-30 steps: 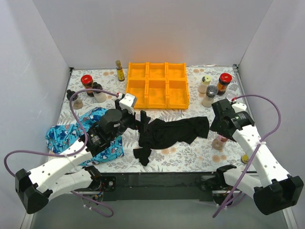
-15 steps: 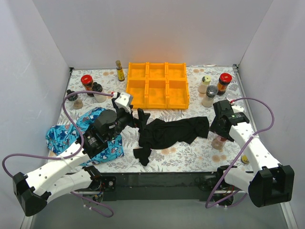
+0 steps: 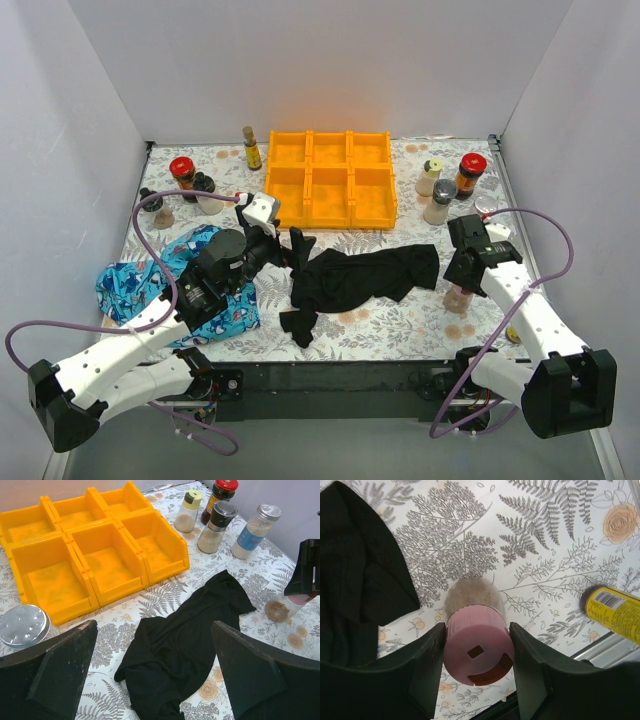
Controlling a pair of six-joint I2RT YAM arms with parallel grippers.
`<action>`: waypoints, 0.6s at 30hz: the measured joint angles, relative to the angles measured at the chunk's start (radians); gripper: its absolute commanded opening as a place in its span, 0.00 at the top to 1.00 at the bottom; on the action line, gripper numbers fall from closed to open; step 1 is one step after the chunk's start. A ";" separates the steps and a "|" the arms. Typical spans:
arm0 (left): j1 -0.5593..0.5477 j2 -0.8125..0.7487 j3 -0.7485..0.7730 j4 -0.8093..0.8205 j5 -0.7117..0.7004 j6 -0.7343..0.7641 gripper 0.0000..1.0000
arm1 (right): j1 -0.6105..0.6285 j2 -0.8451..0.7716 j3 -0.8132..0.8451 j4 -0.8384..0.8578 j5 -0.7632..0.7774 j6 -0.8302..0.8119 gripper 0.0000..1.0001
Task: Organize the condiment bottles
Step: Pick up the bottle from the center of the board.
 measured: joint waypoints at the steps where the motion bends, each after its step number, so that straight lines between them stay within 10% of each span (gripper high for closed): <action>1: 0.000 0.000 0.000 0.000 -0.001 0.000 0.02 | 0.000 -0.006 -0.002 0.003 -0.002 -0.005 0.56; 7: 0.000 -0.001 0.000 0.001 -0.034 0.001 0.02 | 0.004 -0.038 0.079 0.008 -0.057 -0.095 0.77; 18: 0.000 -0.016 -0.015 0.013 -0.072 0.003 0.02 | 0.154 0.212 0.742 0.147 -0.227 -0.325 0.78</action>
